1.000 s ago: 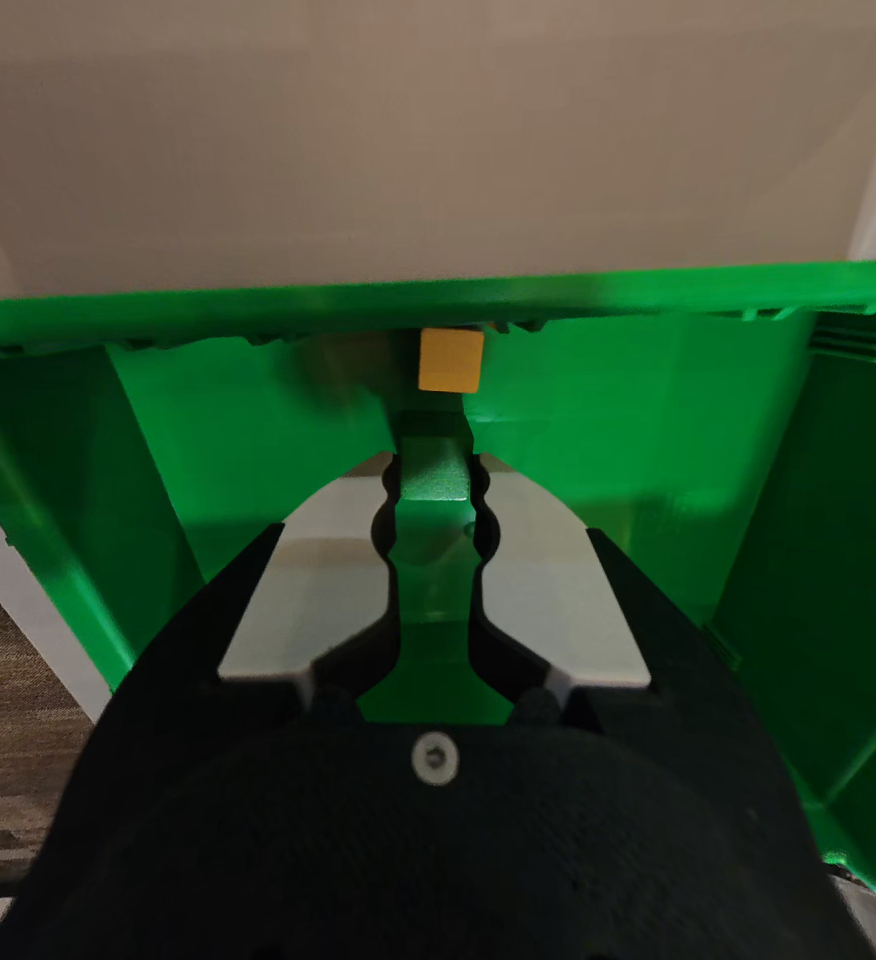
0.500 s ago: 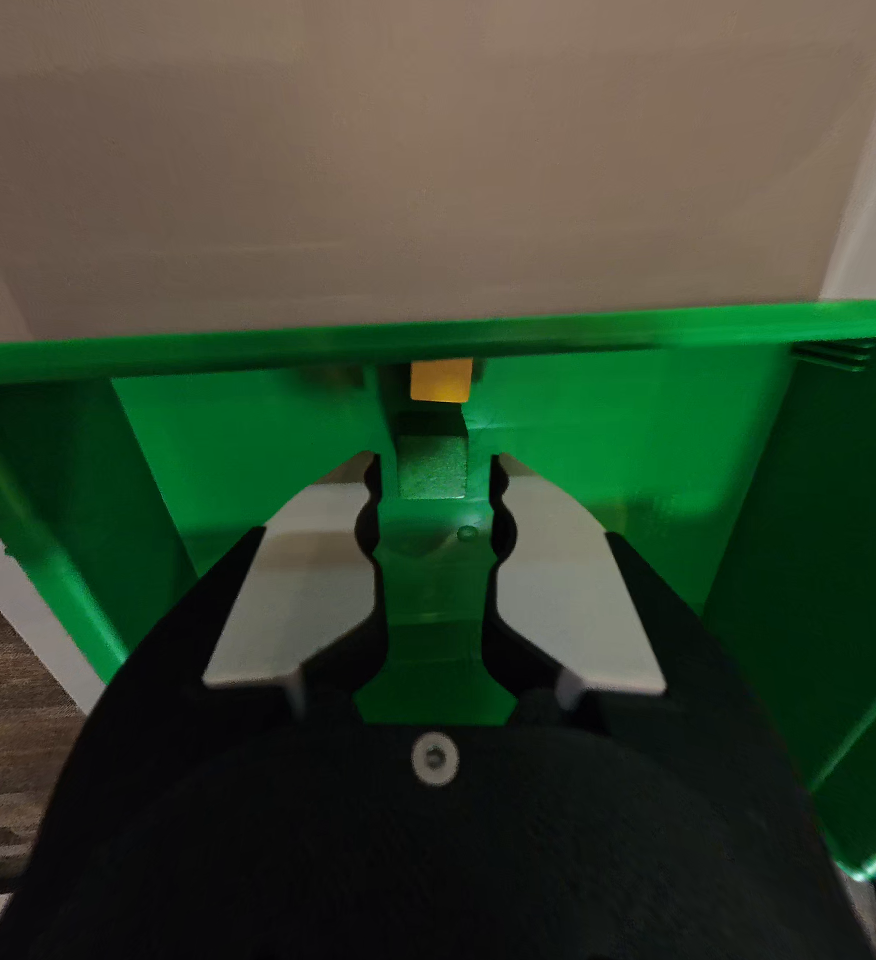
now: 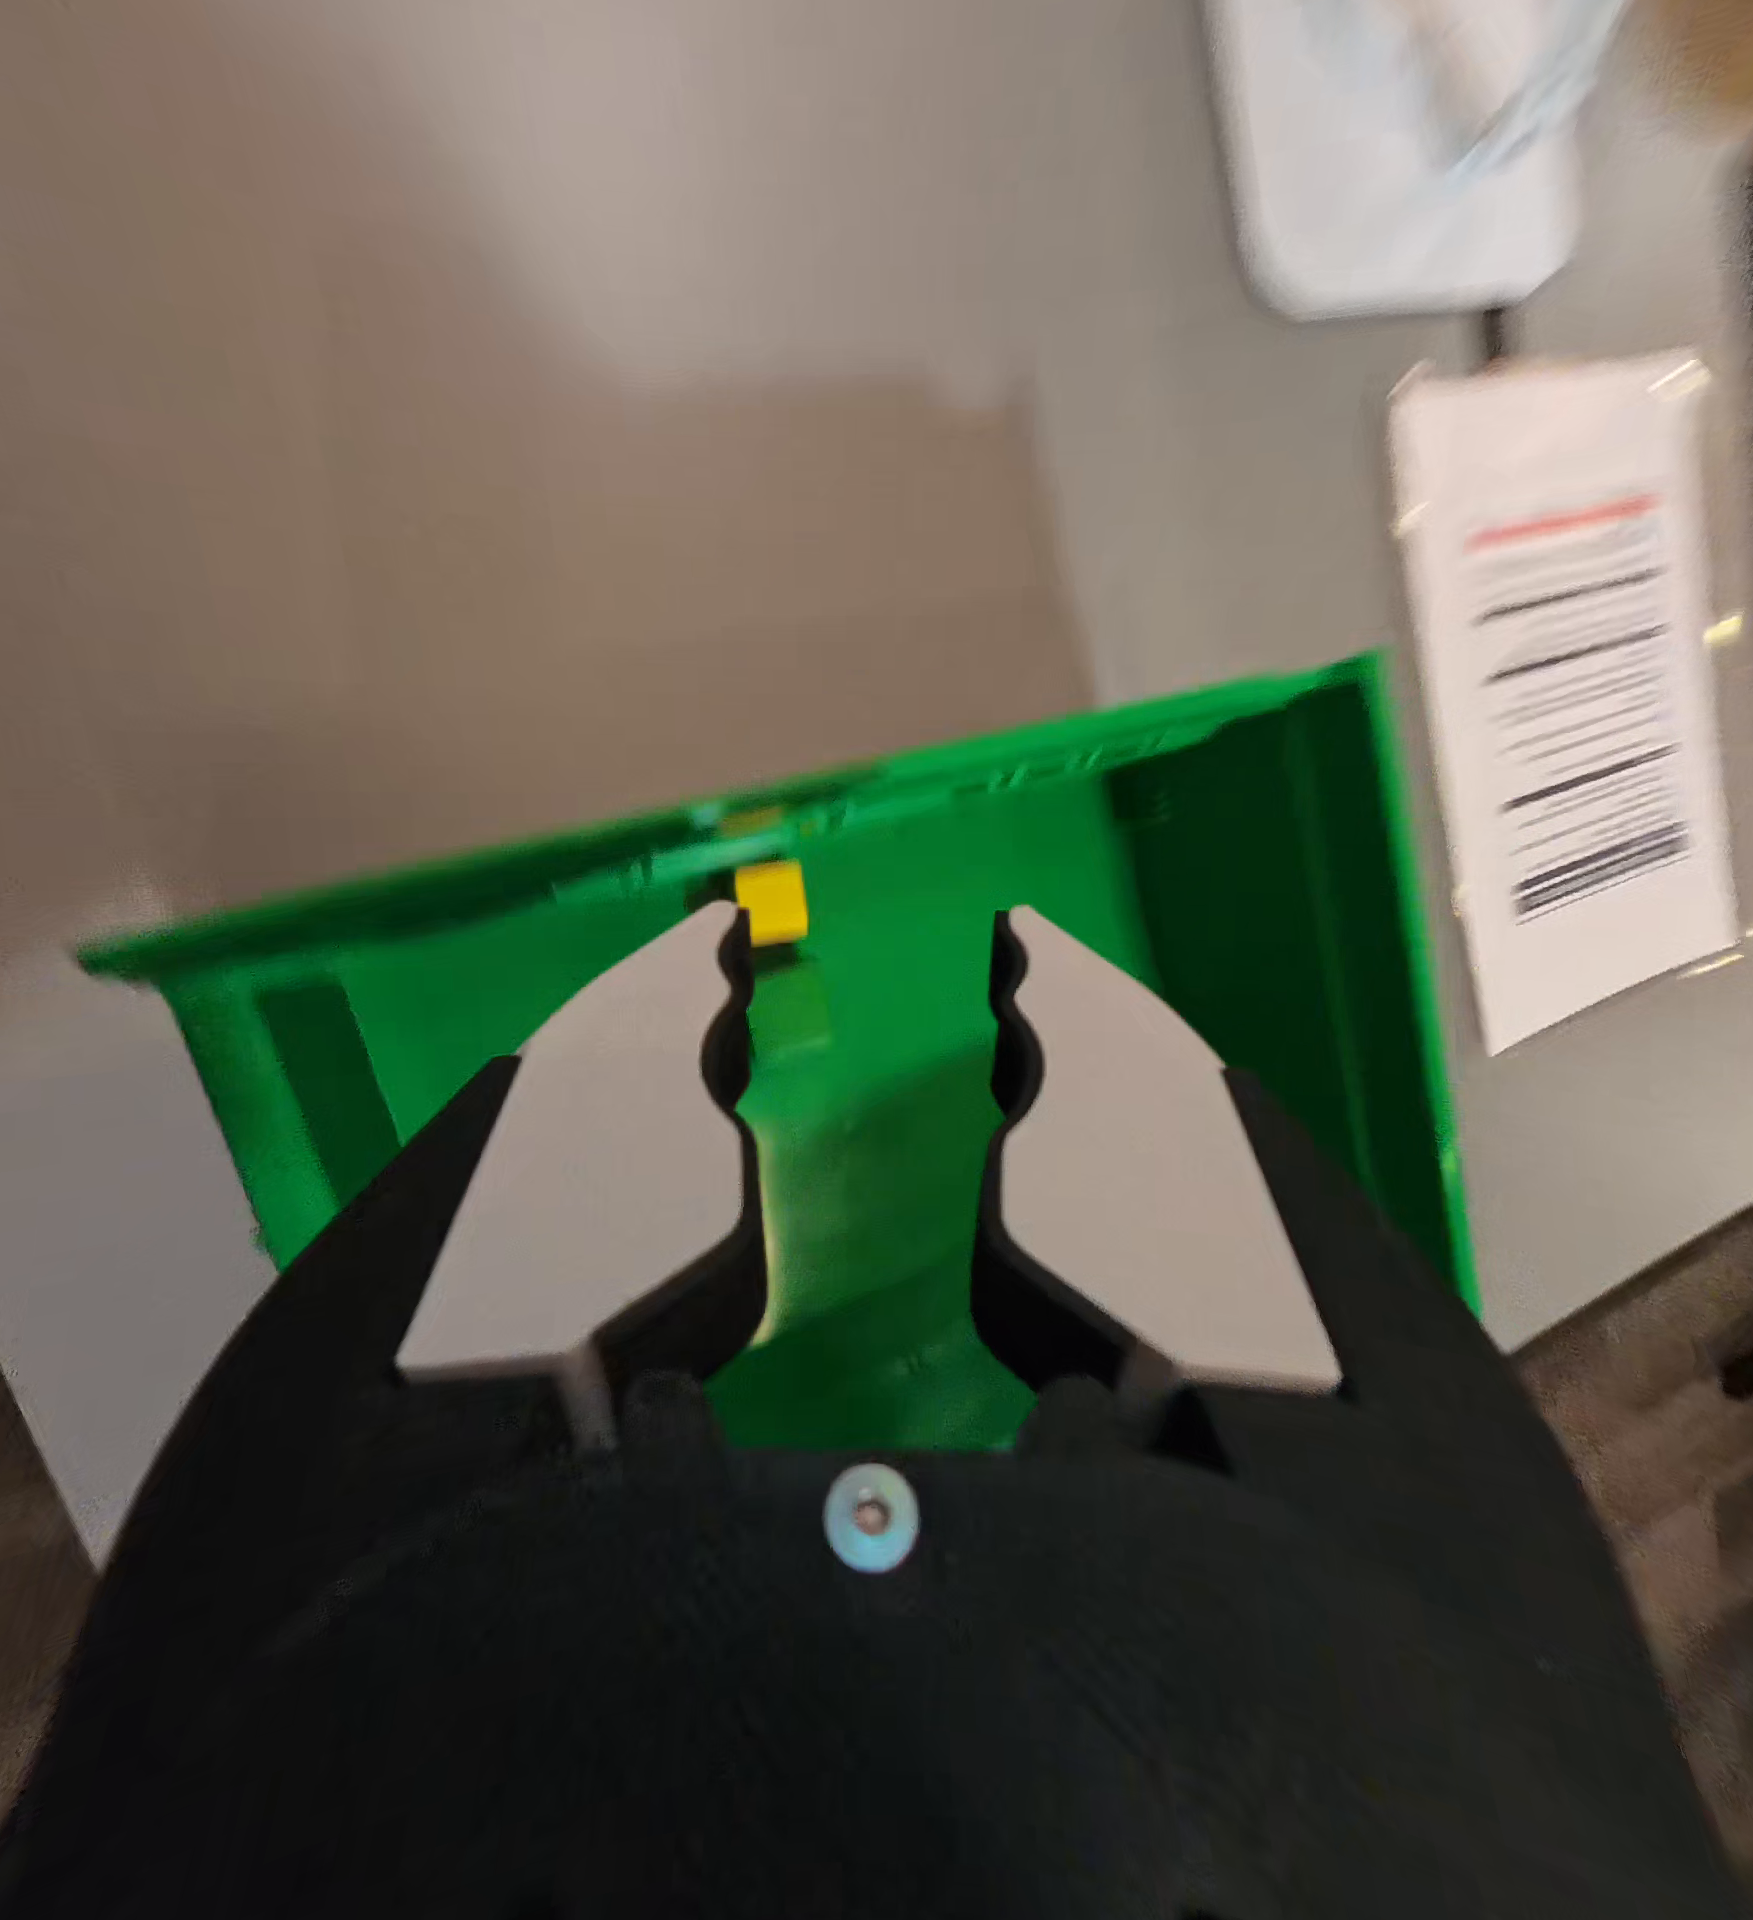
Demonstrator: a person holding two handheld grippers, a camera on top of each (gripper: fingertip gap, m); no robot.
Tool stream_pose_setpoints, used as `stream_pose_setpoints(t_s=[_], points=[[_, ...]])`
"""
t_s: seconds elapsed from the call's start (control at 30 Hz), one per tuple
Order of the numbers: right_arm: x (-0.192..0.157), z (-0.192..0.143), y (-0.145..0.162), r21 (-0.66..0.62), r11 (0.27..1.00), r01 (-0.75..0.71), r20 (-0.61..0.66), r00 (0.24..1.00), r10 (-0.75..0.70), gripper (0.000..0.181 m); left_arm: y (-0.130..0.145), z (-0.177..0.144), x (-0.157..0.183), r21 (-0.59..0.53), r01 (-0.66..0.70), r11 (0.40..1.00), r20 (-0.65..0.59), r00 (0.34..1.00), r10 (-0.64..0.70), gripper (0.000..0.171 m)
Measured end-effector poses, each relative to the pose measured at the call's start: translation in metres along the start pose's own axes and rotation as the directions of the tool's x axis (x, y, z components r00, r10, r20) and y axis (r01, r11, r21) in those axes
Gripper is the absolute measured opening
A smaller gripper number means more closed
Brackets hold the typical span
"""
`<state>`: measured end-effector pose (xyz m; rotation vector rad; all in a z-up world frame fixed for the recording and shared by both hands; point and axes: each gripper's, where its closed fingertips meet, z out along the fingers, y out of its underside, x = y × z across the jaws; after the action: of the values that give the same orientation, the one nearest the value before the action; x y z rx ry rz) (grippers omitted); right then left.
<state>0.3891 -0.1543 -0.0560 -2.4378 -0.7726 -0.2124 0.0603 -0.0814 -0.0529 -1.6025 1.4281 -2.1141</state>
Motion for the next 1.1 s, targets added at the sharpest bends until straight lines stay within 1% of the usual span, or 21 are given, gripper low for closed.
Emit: stream_pose_setpoints(t_s=[0.03,0.1,0.2,0.27,0.33,0.37,0.4,0.47,0.53,0.57,0.6,0.67,0.7,0.73,0.77,0.8,0.87,0.93,1.0,1.03,1.1], points=[[0.000,-0.013,-0.019,0.099,0.995,-0.033,-0.028,0.999,0.036,0.045,-0.001,-0.002,0.000,0.002,-0.012,1.000,0.013,1.000,0.012,0.042],[-0.004,-0.042,-0.063,0.311,0.945,-0.101,-0.073,0.989,0.130,0.044,-0.007,-0.007,-0.004,0.028,-0.021,0.999,0.064,0.998,0.019,0.044],[-0.026,-0.073,-0.115,0.558,0.810,-0.181,-0.065,0.963,0.260,0.036,-0.025,-0.024,-0.023,0.091,-0.016,0.996,0.249,0.968,-0.007,0.053],[-0.054,-0.074,-0.138,0.618,0.754,-0.225,-0.006,0.957,0.290,0.038,-0.042,-0.046,-0.030,0.141,-0.061,0.988,0.357,0.934,0.006,0.057],[-0.083,-0.062,-0.153,0.634,0.727,-0.265,0.042,0.950,0.309,0.042,-0.062,-0.075,-0.031,0.176,-0.132,0.975,0.458,0.888,0.037,0.061],[-0.097,-0.054,-0.159,0.631,0.729,-0.265,0.051,0.952,0.302,0.045,-0.073,-0.094,-0.035,0.180,-0.177,0.968,0.537,0.842,0.054,0.063],[-0.109,-0.044,-0.162,0.620,0.745,-0.246,0.037,0.958,0.285,0.045,-0.085,-0.120,-0.044,0.175,-0.225,0.958,0.653,0.755,0.059,0.067],[-0.124,-0.024,-0.168,0.611,0.763,-0.210,-0.005,0.963,0.269,0.044,-0.113,-0.180,-0.055,0.123,-0.351,0.928,0.837,0.539,0.092,0.073],[-0.140,-0.009,-0.178,0.621,0.748,-0.234,0.039,0.962,0.269,0.043,-0.140,-0.239,-0.059,0.031,-0.445,0.895,0.933,0.334,0.134,0.073],[-0.149,-0.004,-0.185,0.632,0.726,-0.272,0.095,0.957,0.276,0.043,-0.150,-0.261,-0.064,-0.040,-0.452,0.891,0.950,0.259,0.174,0.073],[-0.157,-0.001,-0.193,0.644,0.695,-0.320,0.161,0.945,0.285,0.042,-0.155,-0.278,-0.072,-0.127,-0.427,0.895,0.950,0.208,0.234,0.074],[-0.173,0.002,-0.209,0.653,0.633,-0.415,0.299,0.910,0.288,0.042,-0.156,-0.301,-0.093,-0.346,-0.313,0.884,0.901,0.152,0.406,0.076],[-0.180,0.003,-0.215,0.649,0.608,-0.457,0.357,0.889,0.287,0.041,-0.159,-0.313,-0.103,-0.453,-0.268,0.850,0.863,0.108,0.494,0.078],[-0.185,0.005,-0.220,0.642,0.588,-0.491,0.405,0.869,0.283,0.040,-0.163,-0.321,-0.112,-0.553,-0.247,0.796,0.809,0.071,0.584,0.078],[-0.191,0.007,-0.224,0.629,0.581,-0.517,0.447,0.852,0.273,0.035,-0.164,-0.323,-0.120,-0.631,-0.226,0.742,0.749,0.071,0.659,0.077],[-0.196,0.008,-0.226,0.610,0.582,-0.537,0.484,0.835,0.263,0.029,-0.160,-0.322,-0.129,-0.701,-0.193,0.687,0.681,0.105,0.725,0.077],[-0.204,0.011,-0.228,0.578,0.583,-0.572,0.537,0.804,0.257,0.023,-0.143,-0.320,-0.148,-0.824,-0.118,0.555,0.526,0.206,0.825,0.079],[-0.209,0.011,-0.230,0.561,0.570,-0.600,0.566,0.781,0.264,0.022,-0.127,-0.321,-0.165,-0.900,-0.074,0.430,0.394,0.282,0.875,0.083],[-0.216,0.013,-0.231,0.546,0.577,-0.607,0.583,0.770,0.259,0.022,-0.115,-0.323,-0.182,-0.930,-0.053,0.364,0.326,0.336,0.883,0.090],[-0.222,0.014,-0.231,0.541,0.598,-0.591,0.582,0.776,0.240,0.023,-0.109,-0.322,-0.189,-0.938,-0.046,0.343,0.304,0.367,0.879,0.091],[-0.230,0.023,-0.226,0.541,0.666,-0.513,0.520,0.827,0.215,0.023,-0.096,-0.327,-0.203,-0.959,-0.007,0.282,0.255,0.408,0.877,0.094]])
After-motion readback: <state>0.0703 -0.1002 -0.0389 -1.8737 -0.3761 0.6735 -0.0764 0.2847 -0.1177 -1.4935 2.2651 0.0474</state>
